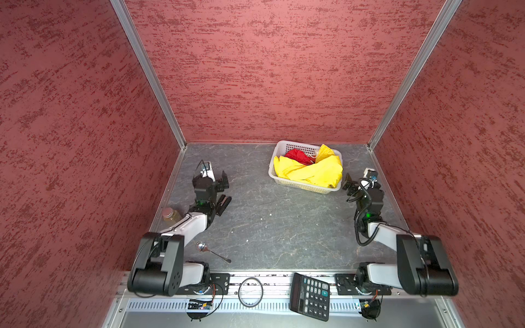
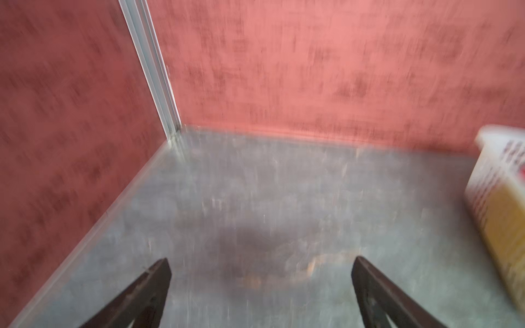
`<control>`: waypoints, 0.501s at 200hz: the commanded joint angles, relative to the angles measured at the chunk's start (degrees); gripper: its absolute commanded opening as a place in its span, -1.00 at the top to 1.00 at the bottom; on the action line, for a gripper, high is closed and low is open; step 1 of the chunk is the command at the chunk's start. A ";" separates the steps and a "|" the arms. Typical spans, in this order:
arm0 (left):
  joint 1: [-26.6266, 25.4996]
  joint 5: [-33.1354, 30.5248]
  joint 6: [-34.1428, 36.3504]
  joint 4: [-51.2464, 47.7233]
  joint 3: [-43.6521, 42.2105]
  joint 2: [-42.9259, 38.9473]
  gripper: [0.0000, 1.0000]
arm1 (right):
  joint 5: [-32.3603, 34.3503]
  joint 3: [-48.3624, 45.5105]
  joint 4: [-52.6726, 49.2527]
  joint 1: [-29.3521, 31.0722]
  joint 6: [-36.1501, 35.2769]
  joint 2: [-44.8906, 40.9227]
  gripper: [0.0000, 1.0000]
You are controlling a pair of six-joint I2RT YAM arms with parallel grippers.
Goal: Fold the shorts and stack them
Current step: 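Move both grippers forward toward the white basket of clothes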
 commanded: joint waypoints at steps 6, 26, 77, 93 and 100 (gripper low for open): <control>-2.68 -17.52 -11.41 -31.01 14.52 -3.14 -0.99 | 3.80 10.17 -23.69 1.59 6.95 -6.11 -0.98; -3.34 -18.40 -20.43 -49.40 25.84 -2.40 -0.99 | 5.13 18.03 -39.96 1.73 10.27 -8.85 -0.98; -1.10 6.07 -24.23 -47.86 29.61 0.55 -0.99 | -3.85 34.32 -67.73 3.10 10.42 -2.94 -0.96; -5.30 9.08 -24.21 -48.72 33.49 6.54 -0.97 | -4.95 37.16 -70.90 4.78 10.23 0.25 -0.82; -7.68 9.80 -23.23 -48.77 35.46 9.82 -0.88 | -5.52 38.59 -72.03 5.48 10.06 1.75 -0.78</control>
